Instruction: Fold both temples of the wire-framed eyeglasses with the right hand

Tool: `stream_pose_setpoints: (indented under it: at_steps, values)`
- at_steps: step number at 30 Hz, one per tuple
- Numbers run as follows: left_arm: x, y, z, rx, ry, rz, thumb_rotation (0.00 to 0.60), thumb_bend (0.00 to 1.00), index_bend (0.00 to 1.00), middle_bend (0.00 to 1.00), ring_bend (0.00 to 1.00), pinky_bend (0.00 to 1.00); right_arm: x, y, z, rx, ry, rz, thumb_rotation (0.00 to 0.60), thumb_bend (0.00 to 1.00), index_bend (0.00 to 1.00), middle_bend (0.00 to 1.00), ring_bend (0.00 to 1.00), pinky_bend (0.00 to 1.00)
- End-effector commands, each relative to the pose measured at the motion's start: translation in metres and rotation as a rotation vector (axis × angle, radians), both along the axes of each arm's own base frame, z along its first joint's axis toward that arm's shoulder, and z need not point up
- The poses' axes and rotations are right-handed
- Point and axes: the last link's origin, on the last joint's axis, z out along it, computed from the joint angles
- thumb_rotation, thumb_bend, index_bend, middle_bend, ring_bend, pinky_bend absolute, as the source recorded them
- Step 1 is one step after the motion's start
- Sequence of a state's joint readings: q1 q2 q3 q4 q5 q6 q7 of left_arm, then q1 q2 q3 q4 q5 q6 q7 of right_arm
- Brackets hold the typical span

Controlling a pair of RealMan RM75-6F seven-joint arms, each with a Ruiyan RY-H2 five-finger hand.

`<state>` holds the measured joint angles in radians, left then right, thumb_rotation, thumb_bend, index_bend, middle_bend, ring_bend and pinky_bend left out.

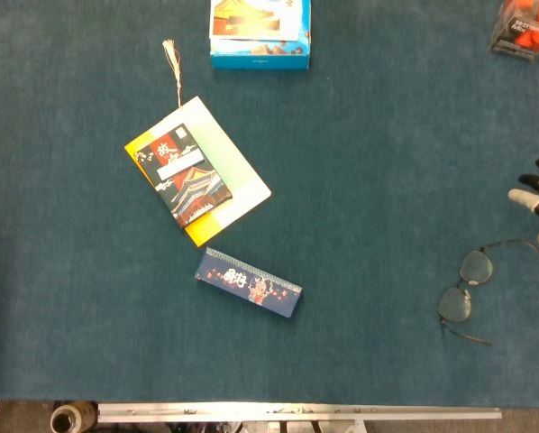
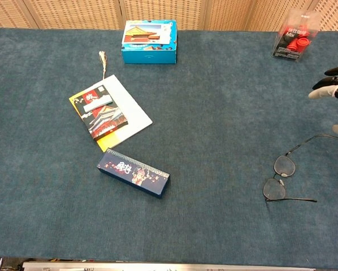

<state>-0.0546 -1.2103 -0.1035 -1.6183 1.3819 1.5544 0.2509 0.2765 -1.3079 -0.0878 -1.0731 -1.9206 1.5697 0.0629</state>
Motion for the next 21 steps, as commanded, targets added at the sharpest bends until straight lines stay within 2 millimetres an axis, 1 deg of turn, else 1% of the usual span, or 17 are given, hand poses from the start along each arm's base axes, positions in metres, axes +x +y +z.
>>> stream_pose_setpoints:
  at_steps: [1, 21]
  values:
    - [0.000, 0.000, 0.000, 0.000, 0.000, 0.000, 0.600, 0.49, 0.57, 0.51, 0.43, 0.52, 0.001, 0.000, -0.003, 0.009, -0.008, 0.004, 0.600, 0.21, 0.29, 0.27, 0.15, 0.27]
    - [0.001, -0.002, 0.003, 0.008, -0.003, -0.004, 0.600, 0.49, 0.57, 0.51, 0.43, 0.52, 0.005, 0.000, -0.026, 0.086, -0.057, 0.005, 0.600, 0.21, 0.29, 0.27, 0.15, 0.27]
